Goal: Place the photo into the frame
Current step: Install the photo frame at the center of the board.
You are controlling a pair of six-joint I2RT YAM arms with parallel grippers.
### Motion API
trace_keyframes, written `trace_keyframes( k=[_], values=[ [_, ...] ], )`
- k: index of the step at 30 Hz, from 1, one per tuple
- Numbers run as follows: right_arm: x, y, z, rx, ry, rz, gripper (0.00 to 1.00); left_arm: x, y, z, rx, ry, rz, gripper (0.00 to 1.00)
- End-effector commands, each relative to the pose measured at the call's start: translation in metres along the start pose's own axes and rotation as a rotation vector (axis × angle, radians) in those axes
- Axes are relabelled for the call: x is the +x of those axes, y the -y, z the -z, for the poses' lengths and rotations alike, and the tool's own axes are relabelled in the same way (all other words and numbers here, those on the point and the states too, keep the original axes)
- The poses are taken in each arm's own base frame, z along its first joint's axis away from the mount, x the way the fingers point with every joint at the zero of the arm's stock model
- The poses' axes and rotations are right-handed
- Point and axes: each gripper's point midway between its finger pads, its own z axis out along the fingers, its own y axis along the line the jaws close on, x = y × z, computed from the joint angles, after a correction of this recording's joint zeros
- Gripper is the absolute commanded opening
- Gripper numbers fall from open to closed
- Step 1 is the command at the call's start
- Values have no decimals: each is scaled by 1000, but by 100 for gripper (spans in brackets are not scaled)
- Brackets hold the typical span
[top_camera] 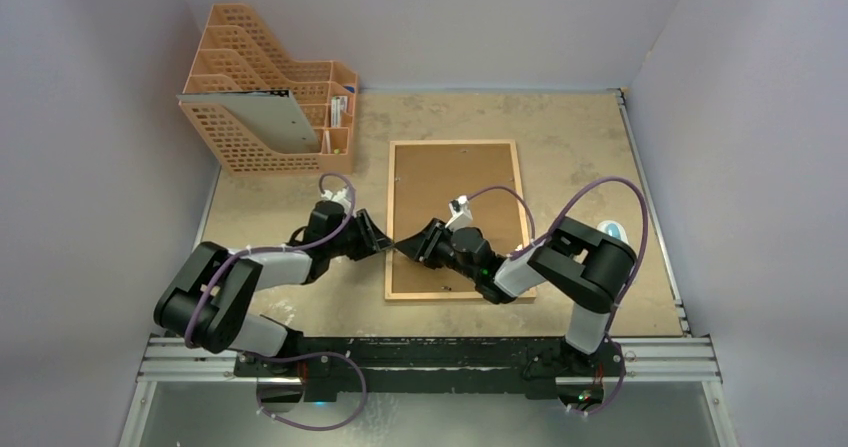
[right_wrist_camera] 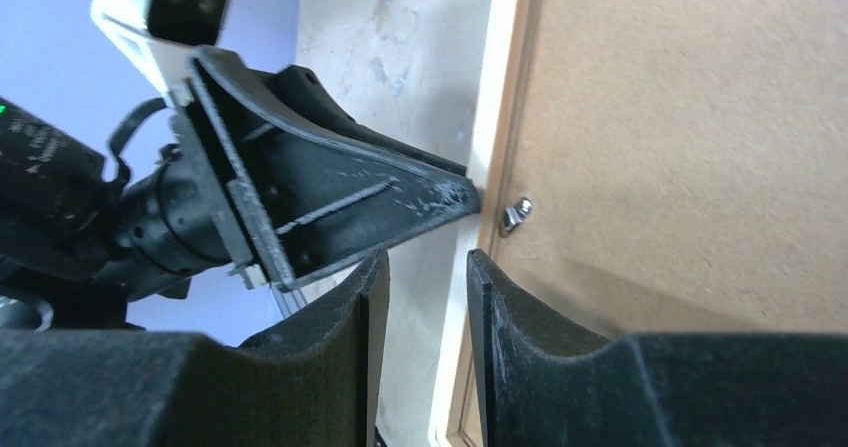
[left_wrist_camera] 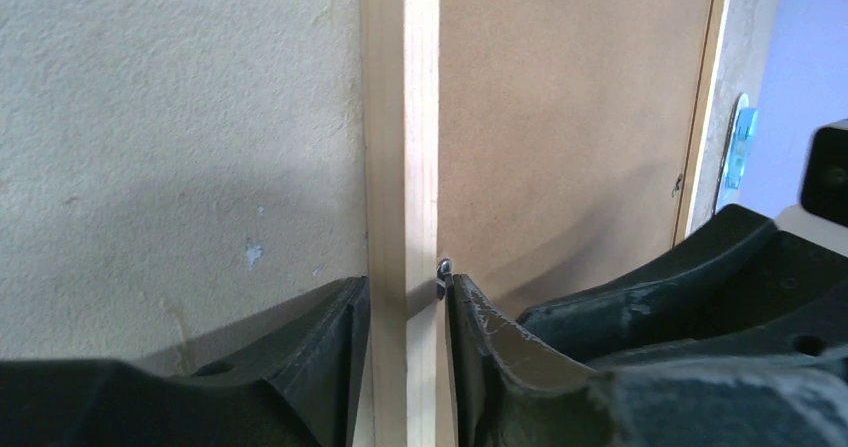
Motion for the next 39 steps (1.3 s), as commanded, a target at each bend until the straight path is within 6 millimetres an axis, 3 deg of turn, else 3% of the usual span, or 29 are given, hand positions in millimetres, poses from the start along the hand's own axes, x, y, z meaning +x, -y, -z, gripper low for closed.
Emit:
trace_keyframes(
  k=[1, 9, 18, 23, 32, 39],
  values=[
    [4, 15, -3, 67, 0, -41, 35, -13, 9, -8, 19, 26, -40, 38],
    [11, 25, -13, 116, -30, -42, 32, -24, 1, -25, -15, 47, -43, 37],
    [12, 38, -26, 178, -32, -32, 30, -11, -17, -28, -74, -3, -57, 1],
    [8, 48, -23, 237, -4, -40, 30, -4, -31, -25, -132, -25, -57, 0],
    [-9, 49, -9, 261, 83, -64, 30, -4, -35, -25, -153, -26, -58, 0],
    [2, 48, -20, 243, 31, -72, 31, 0, -36, -27, -146, -40, -53, 0]
  ],
)
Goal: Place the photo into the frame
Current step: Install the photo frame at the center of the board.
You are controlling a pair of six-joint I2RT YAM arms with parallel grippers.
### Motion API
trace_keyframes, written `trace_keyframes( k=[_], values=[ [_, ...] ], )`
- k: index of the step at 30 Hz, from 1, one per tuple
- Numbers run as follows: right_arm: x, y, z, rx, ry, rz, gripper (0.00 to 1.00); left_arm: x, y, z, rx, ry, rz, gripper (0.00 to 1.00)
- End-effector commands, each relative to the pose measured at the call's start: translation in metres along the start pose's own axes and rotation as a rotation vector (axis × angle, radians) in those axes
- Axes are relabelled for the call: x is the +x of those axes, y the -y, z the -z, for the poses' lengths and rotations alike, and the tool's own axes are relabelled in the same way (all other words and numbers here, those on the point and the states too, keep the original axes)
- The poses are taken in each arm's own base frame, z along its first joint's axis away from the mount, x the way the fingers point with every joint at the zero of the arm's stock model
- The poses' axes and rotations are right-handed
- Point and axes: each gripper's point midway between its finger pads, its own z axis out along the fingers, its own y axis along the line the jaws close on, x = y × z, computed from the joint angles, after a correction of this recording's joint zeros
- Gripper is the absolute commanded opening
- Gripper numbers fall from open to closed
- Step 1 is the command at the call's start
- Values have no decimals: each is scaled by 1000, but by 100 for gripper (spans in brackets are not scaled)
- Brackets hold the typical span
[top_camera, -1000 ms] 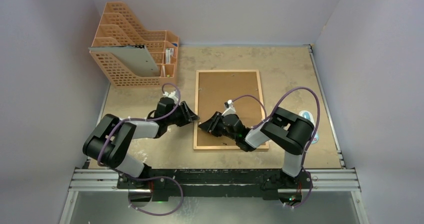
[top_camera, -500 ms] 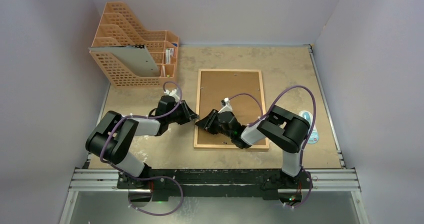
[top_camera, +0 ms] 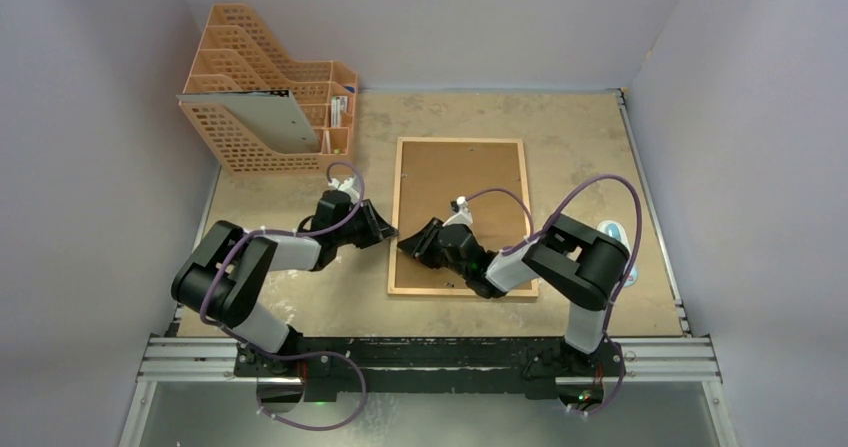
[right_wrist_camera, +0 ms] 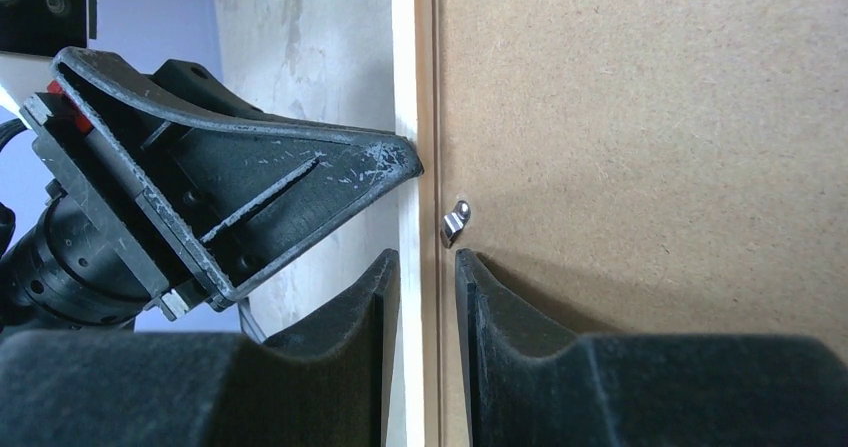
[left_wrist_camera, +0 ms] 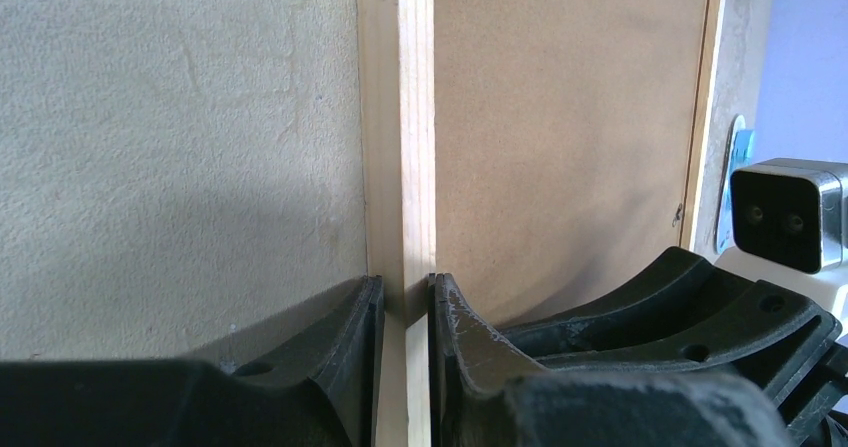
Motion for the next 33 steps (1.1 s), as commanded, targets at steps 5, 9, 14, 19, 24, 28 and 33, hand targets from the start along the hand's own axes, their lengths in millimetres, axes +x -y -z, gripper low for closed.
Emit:
trace_keyframes(
  k=[5, 9, 14, 19, 24, 28, 33],
  values=[
    [7, 12, -15, 37, -22, 24, 30, 26, -39, 0, -140, -80, -6, 0],
    [13, 18, -17, 48, -44, 24, 30, 31, -38, 0, -128, -92, 13, 0],
    [8, 14, -22, 25, -17, 40, 29, 42, -44, 3, -132, -119, 42, 0],
    [-2, -9, -18, -110, 38, 58, 29, 54, -48, 6, -132, -133, 89, 0],
    [-8, -29, -13, -236, 78, 81, 26, 62, -47, 8, -107, -141, 145, 0],
    [-9, -32, -14, -262, 87, 89, 25, 64, -46, 9, -98, -139, 166, 0],
    [-13, -32, -9, -273, 101, 64, 25, 63, -45, 9, -96, -133, 170, 0]
  ],
)
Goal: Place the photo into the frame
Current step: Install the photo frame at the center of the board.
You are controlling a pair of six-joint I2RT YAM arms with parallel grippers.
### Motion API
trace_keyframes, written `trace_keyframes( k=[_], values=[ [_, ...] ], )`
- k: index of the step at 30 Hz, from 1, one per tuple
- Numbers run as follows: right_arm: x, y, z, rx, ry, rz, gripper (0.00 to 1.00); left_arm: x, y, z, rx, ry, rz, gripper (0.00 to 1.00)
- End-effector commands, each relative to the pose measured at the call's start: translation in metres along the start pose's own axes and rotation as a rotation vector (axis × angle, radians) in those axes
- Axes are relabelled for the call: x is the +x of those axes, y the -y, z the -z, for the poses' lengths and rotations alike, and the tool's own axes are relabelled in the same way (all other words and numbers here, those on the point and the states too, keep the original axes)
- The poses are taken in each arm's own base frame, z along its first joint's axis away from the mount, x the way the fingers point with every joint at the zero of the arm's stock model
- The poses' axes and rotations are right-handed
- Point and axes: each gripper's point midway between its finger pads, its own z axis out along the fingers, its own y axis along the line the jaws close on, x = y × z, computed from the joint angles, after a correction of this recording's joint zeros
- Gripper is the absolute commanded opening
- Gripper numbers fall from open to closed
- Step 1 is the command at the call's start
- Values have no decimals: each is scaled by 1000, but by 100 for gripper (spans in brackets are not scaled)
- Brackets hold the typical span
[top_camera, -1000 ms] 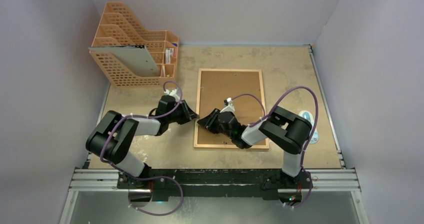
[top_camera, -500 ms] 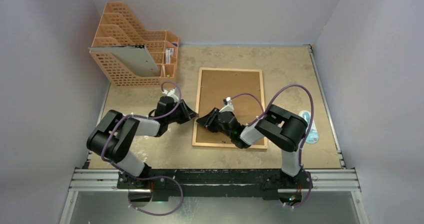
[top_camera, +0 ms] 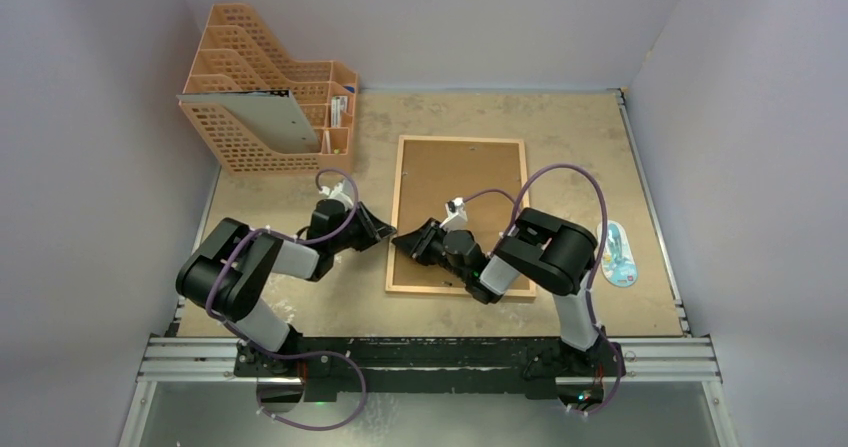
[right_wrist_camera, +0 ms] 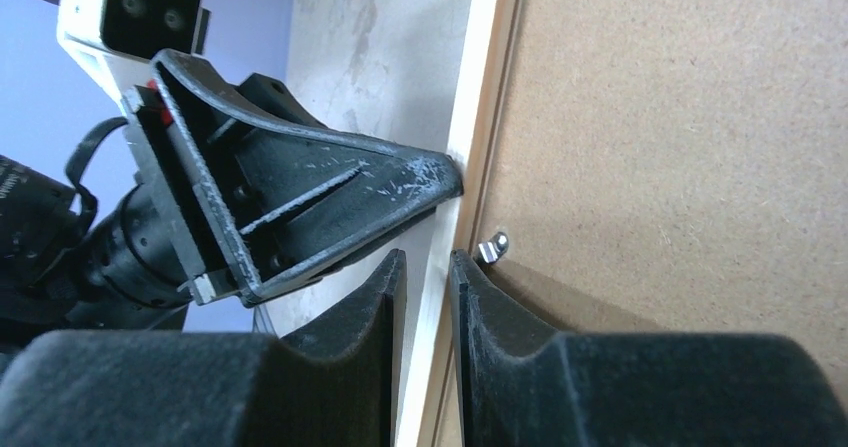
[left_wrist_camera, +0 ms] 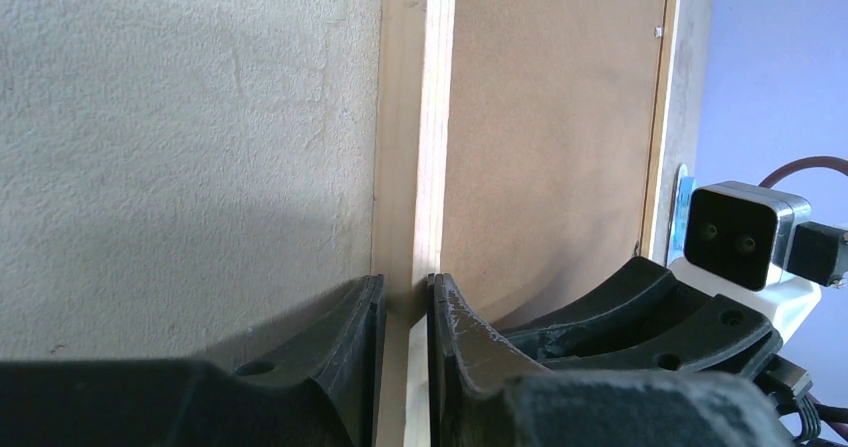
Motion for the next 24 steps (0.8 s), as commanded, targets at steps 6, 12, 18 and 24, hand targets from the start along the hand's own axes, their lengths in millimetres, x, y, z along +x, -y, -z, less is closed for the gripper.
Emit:
trace_keyframes(
  k=[6, 12, 18, 24],
  values=[
    [-35, -24, 23, -43, 115, 1, 29, 42, -47, 14, -203, -161, 14, 0],
    [-44, -15, 45, 97, 84, 91, 35, 24, -32, 15, -198, -144, -58, 19],
    [-54, 19, 70, 335, -15, 206, 40, 14, -15, 25, -172, -137, -108, 46],
    [-112, 47, 123, 503, 89, 179, 47, 13, -10, 36, -161, -136, -150, 53]
  ],
)
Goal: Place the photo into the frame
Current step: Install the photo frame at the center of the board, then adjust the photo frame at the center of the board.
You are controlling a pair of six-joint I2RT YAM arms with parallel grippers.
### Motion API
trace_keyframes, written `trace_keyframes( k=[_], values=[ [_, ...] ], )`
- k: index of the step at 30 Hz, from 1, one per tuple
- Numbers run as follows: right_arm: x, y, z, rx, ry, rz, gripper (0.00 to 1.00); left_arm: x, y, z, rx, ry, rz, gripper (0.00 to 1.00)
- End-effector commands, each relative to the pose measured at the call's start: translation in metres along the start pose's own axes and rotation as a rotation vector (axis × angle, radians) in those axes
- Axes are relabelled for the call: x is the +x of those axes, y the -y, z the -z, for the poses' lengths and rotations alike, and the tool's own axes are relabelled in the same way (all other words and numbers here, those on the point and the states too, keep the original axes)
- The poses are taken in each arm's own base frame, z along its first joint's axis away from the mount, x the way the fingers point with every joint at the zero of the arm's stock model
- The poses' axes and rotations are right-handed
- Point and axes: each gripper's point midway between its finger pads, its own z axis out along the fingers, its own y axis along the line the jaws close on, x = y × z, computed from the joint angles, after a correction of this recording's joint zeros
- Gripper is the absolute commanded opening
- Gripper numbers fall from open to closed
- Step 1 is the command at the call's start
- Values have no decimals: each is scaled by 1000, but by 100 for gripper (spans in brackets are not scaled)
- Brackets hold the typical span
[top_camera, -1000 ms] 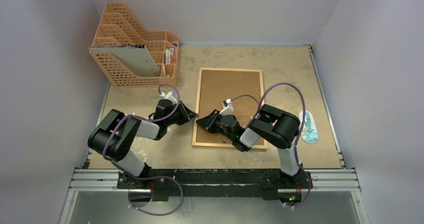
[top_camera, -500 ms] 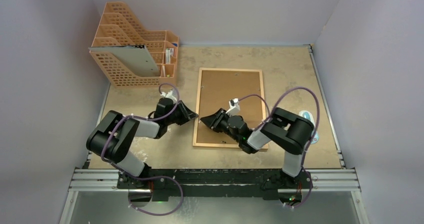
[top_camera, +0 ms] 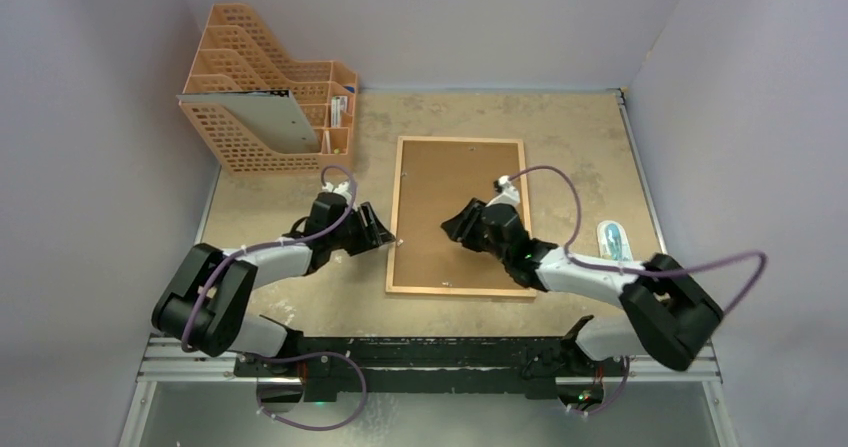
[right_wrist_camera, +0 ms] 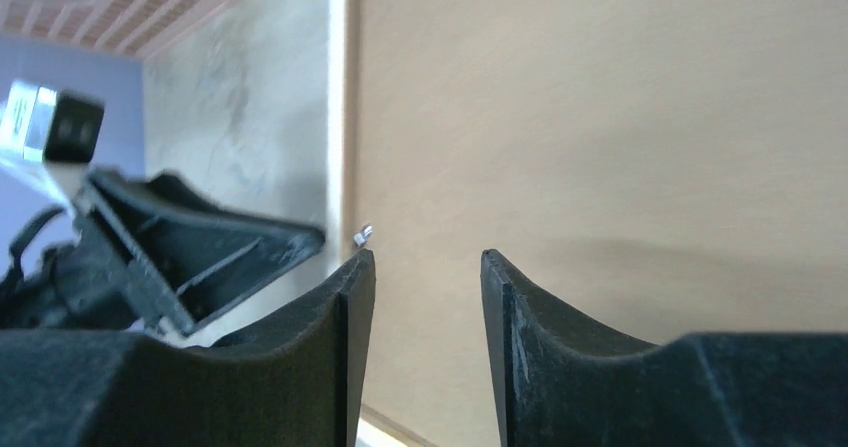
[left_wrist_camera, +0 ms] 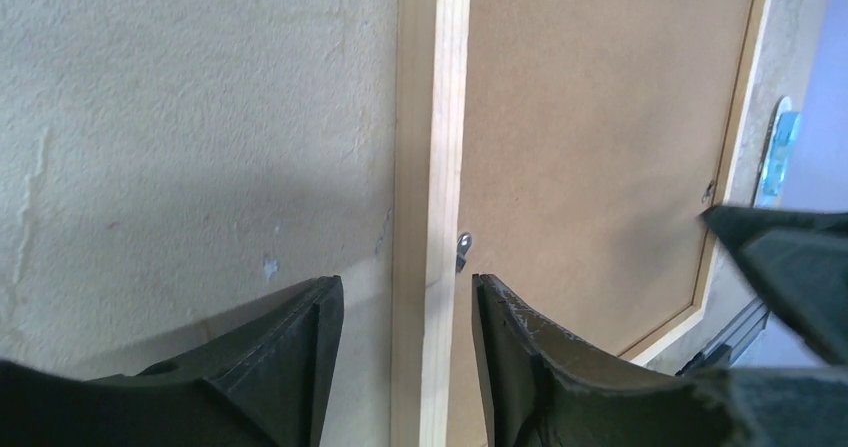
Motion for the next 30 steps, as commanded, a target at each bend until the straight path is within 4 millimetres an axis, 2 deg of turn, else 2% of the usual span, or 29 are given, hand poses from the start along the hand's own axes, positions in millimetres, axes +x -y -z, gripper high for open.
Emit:
trace_keyframes(
  k=[1, 4, 6, 9, 10, 12, 14, 16, 20, 22, 24, 27, 30],
  values=[
    [-39, 59, 32, 243, 66, 37, 49, 9, -9, 10, -44, -33, -49, 53],
    [-85, 67, 46, 314, 179, 39, 56, -5, -4, 9, -51, 1, -65, 53],
    [-114, 70, 49, 350, 233, 23, 59, -22, 0, 5, -71, 51, -76, 53],
    [-151, 73, 44, 373, 273, 7, 61, -52, 7, -3, -101, 127, -106, 55],
    [-162, 74, 39, 383, 281, 9, 62, -66, 16, -6, -91, 150, -117, 55],
    [-177, 81, 33, 428, 292, 6, 62, -79, 25, -15, -73, 165, -144, 56],
    [-182, 90, 29, 462, 279, 5, 62, -87, 25, -25, -93, 159, -146, 56],
    [-180, 89, 25, 437, 250, 18, 63, -85, 21, -37, -105, 129, -146, 56],
    [-145, 45, 17, 133, 64, 148, 60, -77, 24, -55, -64, 71, -133, 54],
    [-122, 26, 23, -5, -20, 190, 59, -70, 23, -63, -59, 28, -122, 45],
    [-101, 10, 33, -120, -97, 190, 58, -63, 15, -66, -87, 4, -104, 40],
    [-74, 3, 47, -195, -171, 182, 58, -52, 1, -65, -137, -10, -88, 34],
    [-67, 7, 55, -187, -180, 164, 58, -38, -2, -64, -149, -37, -96, 18]
  ],
)
